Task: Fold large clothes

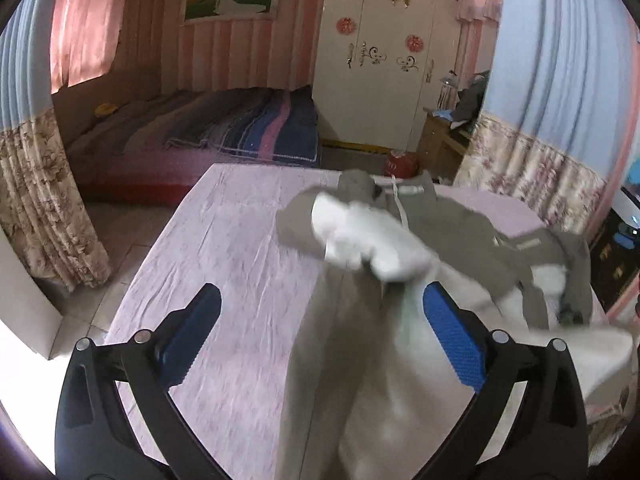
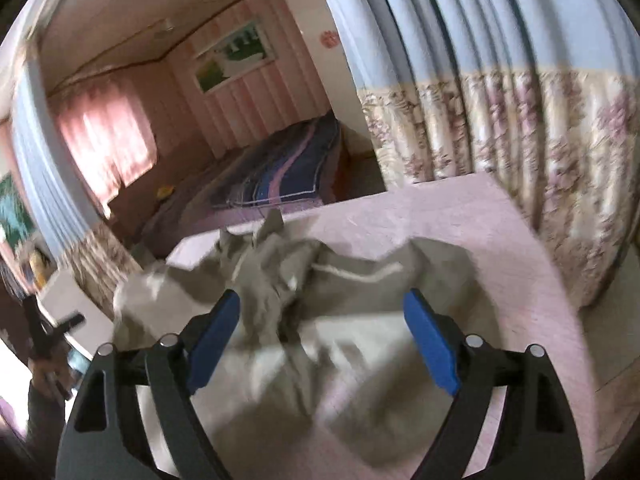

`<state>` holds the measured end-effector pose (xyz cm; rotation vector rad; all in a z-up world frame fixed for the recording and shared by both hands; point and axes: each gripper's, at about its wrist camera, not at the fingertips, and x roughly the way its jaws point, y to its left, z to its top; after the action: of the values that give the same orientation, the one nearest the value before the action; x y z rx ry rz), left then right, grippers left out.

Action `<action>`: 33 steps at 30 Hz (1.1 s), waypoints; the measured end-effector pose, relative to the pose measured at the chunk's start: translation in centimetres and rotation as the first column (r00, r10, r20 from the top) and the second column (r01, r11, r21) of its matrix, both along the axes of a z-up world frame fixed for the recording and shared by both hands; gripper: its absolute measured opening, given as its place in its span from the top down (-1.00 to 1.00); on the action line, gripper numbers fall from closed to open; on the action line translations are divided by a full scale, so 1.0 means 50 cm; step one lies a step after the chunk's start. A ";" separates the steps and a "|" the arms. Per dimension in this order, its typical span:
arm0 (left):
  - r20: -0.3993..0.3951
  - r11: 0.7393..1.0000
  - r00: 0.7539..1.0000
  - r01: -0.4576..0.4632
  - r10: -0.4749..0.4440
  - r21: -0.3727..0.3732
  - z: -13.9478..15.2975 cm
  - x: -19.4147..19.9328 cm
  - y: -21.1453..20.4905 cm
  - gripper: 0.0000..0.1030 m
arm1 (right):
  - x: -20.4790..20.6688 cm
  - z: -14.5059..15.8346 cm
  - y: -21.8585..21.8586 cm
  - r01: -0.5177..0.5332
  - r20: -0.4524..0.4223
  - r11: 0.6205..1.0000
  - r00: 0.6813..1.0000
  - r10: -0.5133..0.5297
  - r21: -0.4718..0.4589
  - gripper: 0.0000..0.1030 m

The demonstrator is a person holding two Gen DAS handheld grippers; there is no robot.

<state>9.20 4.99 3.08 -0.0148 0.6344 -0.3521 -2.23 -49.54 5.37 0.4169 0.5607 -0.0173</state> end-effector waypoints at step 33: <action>-0.142 0.998 0.990 0.031 -0.023 0.054 -0.171 0.399 -0.246 0.80 | 0.532 -0.195 0.064 -0.076 -0.280 0.944 0.960 -0.018 -0.321 0.98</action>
<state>29.16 -7.31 -5.46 0.0227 0.7851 -0.3619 24.36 -46.33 -4.36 0.0775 0.8285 -0.1416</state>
